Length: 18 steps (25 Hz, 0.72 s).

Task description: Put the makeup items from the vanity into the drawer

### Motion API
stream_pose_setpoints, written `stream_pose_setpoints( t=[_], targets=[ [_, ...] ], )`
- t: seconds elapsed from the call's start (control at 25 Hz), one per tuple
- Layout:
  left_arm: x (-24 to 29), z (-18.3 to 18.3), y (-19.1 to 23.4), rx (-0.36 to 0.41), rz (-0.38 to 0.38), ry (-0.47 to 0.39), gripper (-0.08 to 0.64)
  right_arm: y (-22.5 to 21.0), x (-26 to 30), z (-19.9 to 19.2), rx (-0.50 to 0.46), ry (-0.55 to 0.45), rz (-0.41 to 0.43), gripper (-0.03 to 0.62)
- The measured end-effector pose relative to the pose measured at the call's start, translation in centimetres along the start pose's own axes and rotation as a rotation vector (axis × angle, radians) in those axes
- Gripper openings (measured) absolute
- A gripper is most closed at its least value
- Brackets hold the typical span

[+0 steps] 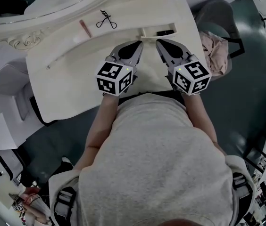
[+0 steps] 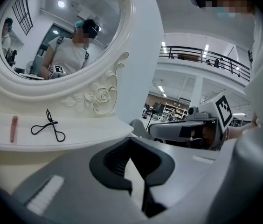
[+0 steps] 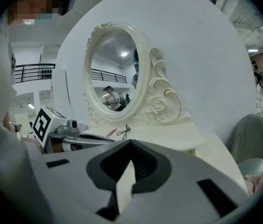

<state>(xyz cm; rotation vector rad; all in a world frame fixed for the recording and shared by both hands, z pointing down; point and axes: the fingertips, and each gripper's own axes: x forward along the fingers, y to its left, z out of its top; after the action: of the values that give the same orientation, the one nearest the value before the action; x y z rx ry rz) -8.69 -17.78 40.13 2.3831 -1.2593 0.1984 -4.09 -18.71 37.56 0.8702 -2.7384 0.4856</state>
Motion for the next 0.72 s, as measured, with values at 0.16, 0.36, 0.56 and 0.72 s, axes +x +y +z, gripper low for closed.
stream_pose_setpoints(
  t=[0.16,0.36,0.56,0.72],
  targets=[
    [0.2,-0.5,-0.3,0.004,-0.010,0.020,0.009,0.0,0.0,0.0,0.001,0.000,0.003,0.008],
    [0.5,-1.4,-0.4,-0.024,-0.025,0.042,0.009,0.0,-0.1,0.1,0.003,-0.005,0.010,0.008],
    [0.5,-1.2,-0.5,-0.050,-0.034,0.027,0.009,0.0,0.0,-0.1,0.010,0.000,0.016,0.008],
    [0.5,-1.5,-0.6,-0.061,-0.043,0.042,0.009,-0.2,0.1,-0.5,0.015,0.010,0.010,0.008]
  ],
)
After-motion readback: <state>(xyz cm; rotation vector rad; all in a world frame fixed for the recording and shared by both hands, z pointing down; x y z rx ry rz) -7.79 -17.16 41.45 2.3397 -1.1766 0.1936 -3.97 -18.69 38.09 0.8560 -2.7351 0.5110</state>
